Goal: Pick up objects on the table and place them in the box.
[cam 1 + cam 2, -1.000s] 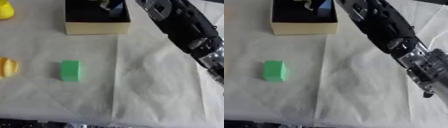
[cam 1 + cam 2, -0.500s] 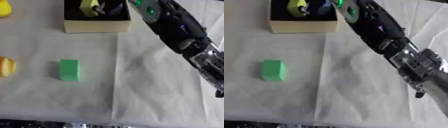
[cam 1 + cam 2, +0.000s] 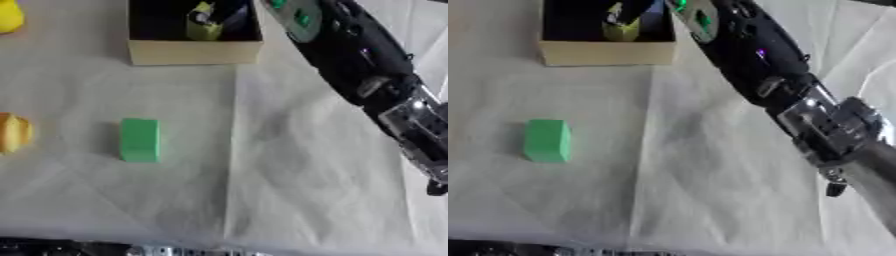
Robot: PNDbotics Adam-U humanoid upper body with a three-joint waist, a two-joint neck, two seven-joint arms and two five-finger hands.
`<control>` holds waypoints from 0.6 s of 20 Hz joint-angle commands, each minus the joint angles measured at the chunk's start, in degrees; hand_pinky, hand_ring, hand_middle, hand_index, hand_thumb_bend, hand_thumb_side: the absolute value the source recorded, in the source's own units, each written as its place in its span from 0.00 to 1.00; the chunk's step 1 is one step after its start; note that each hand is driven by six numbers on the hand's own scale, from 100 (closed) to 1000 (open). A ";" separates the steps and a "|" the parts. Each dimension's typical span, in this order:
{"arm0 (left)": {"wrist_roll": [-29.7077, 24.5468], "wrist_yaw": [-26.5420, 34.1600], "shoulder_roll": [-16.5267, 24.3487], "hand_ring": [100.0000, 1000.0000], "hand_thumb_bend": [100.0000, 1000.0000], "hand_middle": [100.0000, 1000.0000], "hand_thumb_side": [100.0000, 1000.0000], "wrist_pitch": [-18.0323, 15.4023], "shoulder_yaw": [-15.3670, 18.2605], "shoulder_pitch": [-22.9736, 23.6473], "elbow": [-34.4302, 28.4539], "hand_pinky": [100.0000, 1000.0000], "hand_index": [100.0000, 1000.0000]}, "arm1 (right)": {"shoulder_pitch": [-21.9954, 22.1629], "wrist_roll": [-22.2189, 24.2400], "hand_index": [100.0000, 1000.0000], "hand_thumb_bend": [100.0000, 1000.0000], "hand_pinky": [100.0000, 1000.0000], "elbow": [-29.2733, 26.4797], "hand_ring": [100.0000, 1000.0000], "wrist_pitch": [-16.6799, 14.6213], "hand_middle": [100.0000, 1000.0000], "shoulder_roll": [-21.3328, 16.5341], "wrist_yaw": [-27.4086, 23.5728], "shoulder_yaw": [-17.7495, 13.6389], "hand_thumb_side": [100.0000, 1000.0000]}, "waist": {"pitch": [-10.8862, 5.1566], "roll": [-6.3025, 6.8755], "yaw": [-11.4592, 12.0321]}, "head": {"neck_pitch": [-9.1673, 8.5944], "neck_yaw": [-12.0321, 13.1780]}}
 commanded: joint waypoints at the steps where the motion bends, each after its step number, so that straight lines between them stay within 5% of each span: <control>1: 0.03 0.04 0.86 0.76 0.22 0.70 0.58 0.10 0.18 -0.27 -1.18 0.66 0.82 | -1.51 -0.51 0.92 0.29 0.83 -2.36 0.92 0.94 0.86 -1.35 -1.11 -1.06 0.33 | -1.11 0.05 -0.10 | 0.23 0.33; 6: 0.06 -0.14 0.96 0.76 0.22 0.70 0.58 0.12 0.29 0.16 -1.18 0.66 0.82 | -0.78 -3.20 0.90 0.18 0.81 -11.33 0.87 3.04 0.82 -3.92 -5.61 -2.16 0.37 | -1.65 0.51 -0.68 | 0.23 2.21; 10: 0.16 -0.54 1.49 0.76 0.22 0.70 0.57 0.21 0.46 0.56 -1.18 0.66 0.82 | 2.34 -4.33 0.88 0.00 0.79 -27.36 0.83 5.97 0.79 -9.55 -12.46 -2.99 0.47 | -2.18 0.80 -1.62 | 0.23 4.36; 12: -0.34 -2.29 2.69 0.76 0.23 0.71 0.55 0.40 0.34 0.31 -1.18 0.67 0.83 | 4.89 -5.31 0.87 0.00 0.79 -35.69 0.82 8.48 0.78 -12.45 -16.20 -4.66 0.52 | -2.56 1.07 -2.10 | 0.23 4.94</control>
